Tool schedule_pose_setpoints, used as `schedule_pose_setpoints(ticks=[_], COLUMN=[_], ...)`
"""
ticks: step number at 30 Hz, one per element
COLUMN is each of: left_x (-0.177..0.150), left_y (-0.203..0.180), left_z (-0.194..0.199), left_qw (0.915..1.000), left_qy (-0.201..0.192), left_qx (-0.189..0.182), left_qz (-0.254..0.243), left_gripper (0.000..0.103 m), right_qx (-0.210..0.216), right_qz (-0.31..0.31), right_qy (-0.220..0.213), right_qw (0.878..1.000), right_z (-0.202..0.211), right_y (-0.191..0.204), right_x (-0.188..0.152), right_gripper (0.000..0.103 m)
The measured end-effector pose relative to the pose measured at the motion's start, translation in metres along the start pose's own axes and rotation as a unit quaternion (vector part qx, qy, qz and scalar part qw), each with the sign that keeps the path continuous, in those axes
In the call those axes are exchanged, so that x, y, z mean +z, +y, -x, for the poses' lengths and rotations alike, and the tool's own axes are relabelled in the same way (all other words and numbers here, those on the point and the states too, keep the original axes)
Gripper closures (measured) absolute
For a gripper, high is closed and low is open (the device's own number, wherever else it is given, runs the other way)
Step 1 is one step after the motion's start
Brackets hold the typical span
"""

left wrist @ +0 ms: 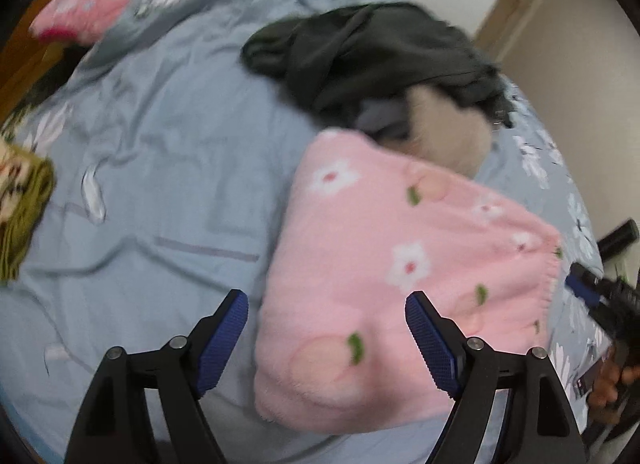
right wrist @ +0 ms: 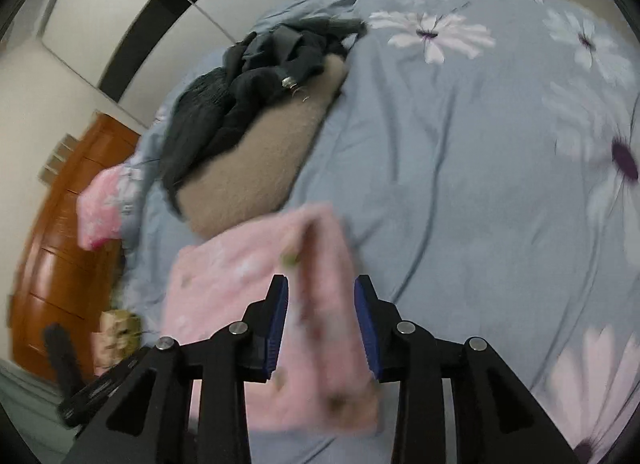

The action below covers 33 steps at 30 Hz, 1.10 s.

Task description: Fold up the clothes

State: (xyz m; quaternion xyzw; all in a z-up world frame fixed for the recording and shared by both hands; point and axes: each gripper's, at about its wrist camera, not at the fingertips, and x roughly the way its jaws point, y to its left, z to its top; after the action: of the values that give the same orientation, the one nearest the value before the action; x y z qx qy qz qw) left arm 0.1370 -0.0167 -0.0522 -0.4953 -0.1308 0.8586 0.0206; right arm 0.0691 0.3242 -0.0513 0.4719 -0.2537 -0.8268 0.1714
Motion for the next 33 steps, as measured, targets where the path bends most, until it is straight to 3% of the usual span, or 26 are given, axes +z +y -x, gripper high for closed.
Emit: schedule_pose_setpoints(ticks=[4,9,12,16,22,27,33], left_x=[0.01,0.014,0.01,0.005,0.022,0.056,0.075], left_y=[-0.038,-0.06,-0.056,-0.056,-0.053,-0.05,-0.042], left_z=[-0.022,-0.049,-0.065,-0.082,-0.048,-0.048,-0.088], left_qw=[0.9965,0.9865,0.9853,0.9818,0.9882,0.9909,0.9913], left_qy=[0.005,0.03,0.054,0.077,0.033,0.009,0.061], left_qx=[-0.003,0.019,0.022,0.04,0.003,-0.01,-0.01], left_qz=[-0.083,-0.16,-0.161,-0.169,-0.149,-0.134,-0.116], left_gripper=[0.019,0.019,0.019,0.019,0.019,0.019,0.019], right_qx=[0.024,-0.058,-0.032,-0.018,-0.006,0.006,-0.016], right_qz=[0.055,0.102,0.045,0.022,0.048,0.051,0.018], right_qy=[0.025,0.043,0.053,0.051,0.017,-0.012,0.021], right_qw=[0.998,0.992,0.997,0.998,0.999,0.999,0.999], right_z=[-0.018,-0.051,-0.058,-0.062,-0.036,-0.032,-0.073], right_y=[0.039,0.044,0.015,0.004,0.02,0.027,0.007], right_x=[-0.018,-0.027,-0.037,-0.037,-0.02,0.013,0.033], right_gripper=[0.067,0.067,0.068,0.069,0.068,0.068,0.068])
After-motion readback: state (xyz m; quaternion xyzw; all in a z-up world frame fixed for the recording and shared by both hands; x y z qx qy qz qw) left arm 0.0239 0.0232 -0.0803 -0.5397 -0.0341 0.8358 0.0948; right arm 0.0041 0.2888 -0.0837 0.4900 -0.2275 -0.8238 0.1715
